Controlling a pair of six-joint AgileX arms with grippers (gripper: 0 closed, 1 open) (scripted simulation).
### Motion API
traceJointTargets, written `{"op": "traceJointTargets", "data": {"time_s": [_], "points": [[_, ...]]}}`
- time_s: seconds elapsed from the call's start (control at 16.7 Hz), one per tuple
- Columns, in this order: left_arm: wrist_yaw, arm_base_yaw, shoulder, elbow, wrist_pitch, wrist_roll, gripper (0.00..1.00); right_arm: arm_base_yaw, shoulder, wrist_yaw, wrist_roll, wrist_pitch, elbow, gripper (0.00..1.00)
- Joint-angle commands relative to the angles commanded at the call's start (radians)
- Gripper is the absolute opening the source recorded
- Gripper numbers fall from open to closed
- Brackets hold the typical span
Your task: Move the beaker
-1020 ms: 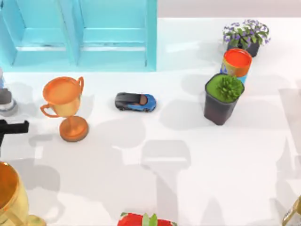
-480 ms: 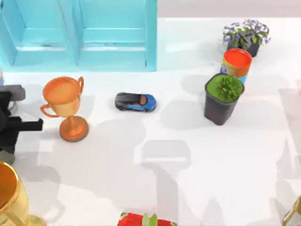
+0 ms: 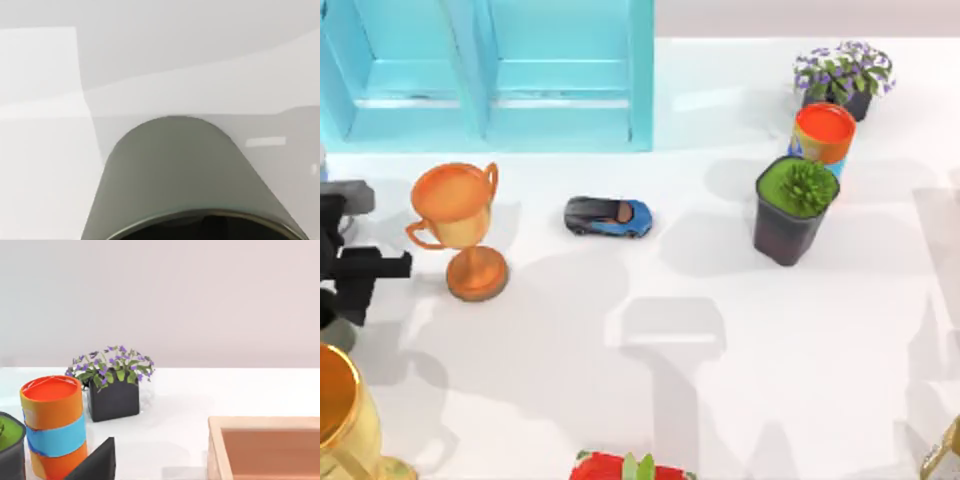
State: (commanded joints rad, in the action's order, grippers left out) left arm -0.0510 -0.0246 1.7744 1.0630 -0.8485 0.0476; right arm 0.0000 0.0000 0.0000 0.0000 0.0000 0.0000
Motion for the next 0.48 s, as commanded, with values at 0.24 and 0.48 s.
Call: {"op": "traceJointTargets", "data": {"time_s": [0.24, 0.48], "points": [[0.0, 0.0, 0.0, 0.0, 0.0, 0.0, 0.98, 0.0, 0.0, 0.0, 0.0, 0.0, 0.0, 1.0], [0.0, 0.0, 0.0, 0.0, 0.0, 0.0, 1.0, 0.0, 0.0, 0.0, 0.0, 0.0, 0.0, 1.0]]}}
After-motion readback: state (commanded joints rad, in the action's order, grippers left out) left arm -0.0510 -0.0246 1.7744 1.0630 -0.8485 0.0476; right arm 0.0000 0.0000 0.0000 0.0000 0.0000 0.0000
